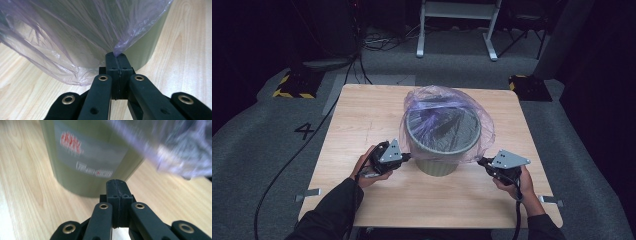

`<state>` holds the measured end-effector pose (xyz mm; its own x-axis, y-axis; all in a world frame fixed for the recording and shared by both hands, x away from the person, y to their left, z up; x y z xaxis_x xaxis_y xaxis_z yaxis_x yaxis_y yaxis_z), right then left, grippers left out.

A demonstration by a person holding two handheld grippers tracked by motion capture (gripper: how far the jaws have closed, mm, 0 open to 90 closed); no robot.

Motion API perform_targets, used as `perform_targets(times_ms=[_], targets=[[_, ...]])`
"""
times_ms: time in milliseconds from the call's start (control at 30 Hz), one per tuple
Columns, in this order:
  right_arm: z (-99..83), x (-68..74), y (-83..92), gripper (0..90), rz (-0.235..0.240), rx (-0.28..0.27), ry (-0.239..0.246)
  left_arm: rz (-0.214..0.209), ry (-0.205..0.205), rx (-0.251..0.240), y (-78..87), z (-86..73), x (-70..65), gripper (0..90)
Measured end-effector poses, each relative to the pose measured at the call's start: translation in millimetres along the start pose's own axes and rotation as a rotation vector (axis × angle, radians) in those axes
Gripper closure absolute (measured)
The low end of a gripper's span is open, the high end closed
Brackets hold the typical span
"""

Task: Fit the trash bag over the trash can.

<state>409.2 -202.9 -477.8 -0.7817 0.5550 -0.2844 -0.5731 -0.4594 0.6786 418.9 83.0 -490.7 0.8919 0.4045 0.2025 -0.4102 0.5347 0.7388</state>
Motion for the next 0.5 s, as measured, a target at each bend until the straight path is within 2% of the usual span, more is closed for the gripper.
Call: perform_targets(times_ms=[67,100,133,167,200,300,333,433,500], targets=[[-4.3,2.4,-1.3,90.0,0.007,0.007,-0.003,0.003,-0.005,-0.005,0.8,-0.3,-0.8,90.0],[-5.2,3.0,0.2,90.0,0.001,0.003,0.0,-0.012,-0.008,-0.015,2.3,0.2,-1.6,90.0],[-4.3,3.6,3.7,84.7,-0.011,-0.015,-0.001,-0.015,-0.011,-0.022,3.6,0.6,-2.3,90.0],[-2.5,2.9,8.1,71.2,-0.037,-0.035,-0.002,-0.005,-0.008,-0.023,5.1,0.7,-2.2,90.0],[-0.6,2.1,12.4,62.1,-0.064,-0.043,-0.005,-0.008,-0.005,-0.031,6.4,1.1,-2.2,90.0],[6.0,0.4,25.0,48.1,-0.137,-0.09,-0.003,-0.015,0.006,-0.042,9.8,1.0,-2.4,90.0],[7.6,-1.6,27.6,43.2,-0.184,-0.096,0.002,-0.025,0.009,-0.047,10.9,1.0,-2.8,90.0],[10.0,-7.5,25.0,35.1,-0.276,-0.055,0.03,-0.028,0.013,-0.059,13.9,1.2,-2.7,90.0],[10.5,-12.0,22.0,37.1,-0.355,-0.029,0.054,-0.028,0.019,-0.063,15.5,1.3,-2.6,89.9]])
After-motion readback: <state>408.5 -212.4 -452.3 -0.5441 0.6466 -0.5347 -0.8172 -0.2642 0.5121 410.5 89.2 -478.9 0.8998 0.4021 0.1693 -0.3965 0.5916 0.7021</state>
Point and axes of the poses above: each handheld gripper's, and its own axes: y roughly backward along the jaws, z roughly out of its top, x roughly to its left, the point moved 8 cm from there along -y, roughly forward along the jaws, and after that the axes turned 13 degrees about x, right-handed, at the moved point
